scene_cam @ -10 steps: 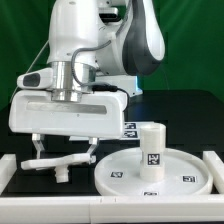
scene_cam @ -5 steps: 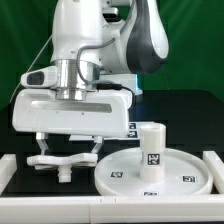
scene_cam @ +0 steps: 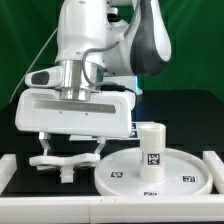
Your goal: Assemble round table
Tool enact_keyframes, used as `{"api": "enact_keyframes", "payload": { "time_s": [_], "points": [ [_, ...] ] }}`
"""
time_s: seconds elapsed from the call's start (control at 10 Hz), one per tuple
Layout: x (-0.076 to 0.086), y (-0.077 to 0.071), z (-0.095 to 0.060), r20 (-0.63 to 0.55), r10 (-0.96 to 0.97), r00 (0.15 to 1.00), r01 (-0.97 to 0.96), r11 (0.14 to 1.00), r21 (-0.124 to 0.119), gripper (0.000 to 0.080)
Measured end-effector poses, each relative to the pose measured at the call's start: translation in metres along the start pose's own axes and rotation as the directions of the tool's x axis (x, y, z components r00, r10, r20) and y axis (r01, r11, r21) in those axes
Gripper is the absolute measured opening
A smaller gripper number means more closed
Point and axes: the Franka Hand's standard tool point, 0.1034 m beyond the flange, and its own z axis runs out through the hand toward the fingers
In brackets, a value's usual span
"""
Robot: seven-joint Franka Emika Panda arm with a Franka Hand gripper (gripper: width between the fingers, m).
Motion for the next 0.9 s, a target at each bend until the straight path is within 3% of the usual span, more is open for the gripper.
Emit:
{"api": "enact_keyframes", "payload": {
  "time_s": [0.4,0.9],
  "points": [
    [0.0049,0.0050,-0.0004,-0.022,-0.086,0.996,0.085,0.996,-0.010,0.0649],
    [-0.0028,0.0021,0.0081,-0.005,-0.079,0.997,0.079,0.997,-0.001,0.0649]
  ]
}}
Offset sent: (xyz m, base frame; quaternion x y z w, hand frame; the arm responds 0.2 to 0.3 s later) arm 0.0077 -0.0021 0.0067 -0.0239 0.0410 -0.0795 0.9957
